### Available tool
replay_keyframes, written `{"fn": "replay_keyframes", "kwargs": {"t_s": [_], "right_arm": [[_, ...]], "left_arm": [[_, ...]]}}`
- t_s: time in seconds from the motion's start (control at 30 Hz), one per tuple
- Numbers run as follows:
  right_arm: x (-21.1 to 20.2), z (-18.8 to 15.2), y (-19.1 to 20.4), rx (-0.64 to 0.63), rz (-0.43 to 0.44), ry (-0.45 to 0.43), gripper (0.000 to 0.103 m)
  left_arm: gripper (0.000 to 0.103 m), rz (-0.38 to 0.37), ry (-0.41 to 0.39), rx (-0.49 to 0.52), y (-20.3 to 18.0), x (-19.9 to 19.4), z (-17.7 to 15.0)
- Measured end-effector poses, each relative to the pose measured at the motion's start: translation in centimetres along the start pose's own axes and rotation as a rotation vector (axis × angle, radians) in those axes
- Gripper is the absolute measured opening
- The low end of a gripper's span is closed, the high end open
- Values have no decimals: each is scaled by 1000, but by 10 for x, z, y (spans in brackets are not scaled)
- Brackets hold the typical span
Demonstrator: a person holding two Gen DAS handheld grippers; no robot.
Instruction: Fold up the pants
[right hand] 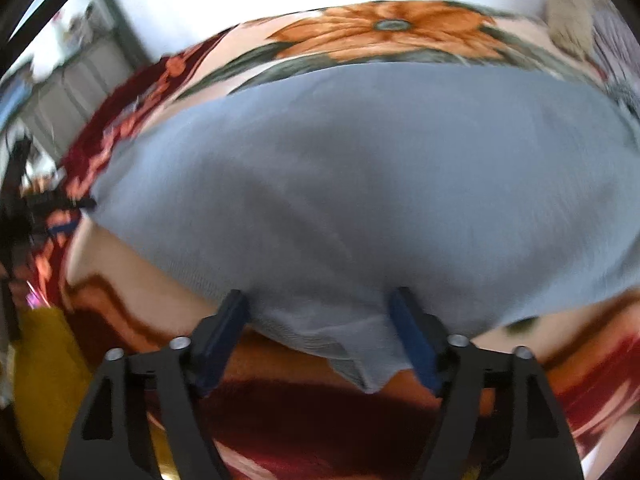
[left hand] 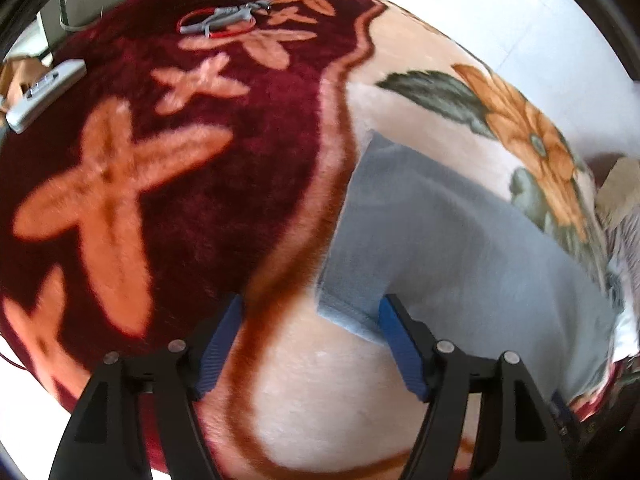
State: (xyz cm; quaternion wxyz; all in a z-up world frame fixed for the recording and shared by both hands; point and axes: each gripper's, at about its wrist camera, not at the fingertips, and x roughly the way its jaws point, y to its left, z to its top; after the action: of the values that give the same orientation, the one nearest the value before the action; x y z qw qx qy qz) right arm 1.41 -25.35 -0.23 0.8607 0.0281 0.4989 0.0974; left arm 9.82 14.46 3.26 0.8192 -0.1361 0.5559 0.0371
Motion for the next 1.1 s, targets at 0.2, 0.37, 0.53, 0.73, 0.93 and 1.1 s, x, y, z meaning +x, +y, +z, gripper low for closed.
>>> {"fn": "replay_keyframes", "kwargs": {"t_s": [0.2, 0.37, 0.53, 0.73, 0.93, 1.1], "right_arm": [[-15, -1, 11, -73, -45, 4, 76], [-36, 5, 11, -46, -35, -25, 75], [-52, 8, 12, -14, -29, -49, 75], [-57, 6, 14, 3, -36, -56, 75], [-60, 8, 11, 30, -26, -70, 74], [-63, 8, 6, 56, -10, -79, 70]], "left_arm": [[75, 54, -15, 103, -24, 4, -5], [75, 54, -23, 109, -24, 5, -6], [75, -4, -41, 96, -17, 4, -6], [77, -41, -68, 74, -16, 6, -4], [77, -13, -105, 98, -24, 11, -5], [55, 11, -123, 142, -35, 10, -8]]}}
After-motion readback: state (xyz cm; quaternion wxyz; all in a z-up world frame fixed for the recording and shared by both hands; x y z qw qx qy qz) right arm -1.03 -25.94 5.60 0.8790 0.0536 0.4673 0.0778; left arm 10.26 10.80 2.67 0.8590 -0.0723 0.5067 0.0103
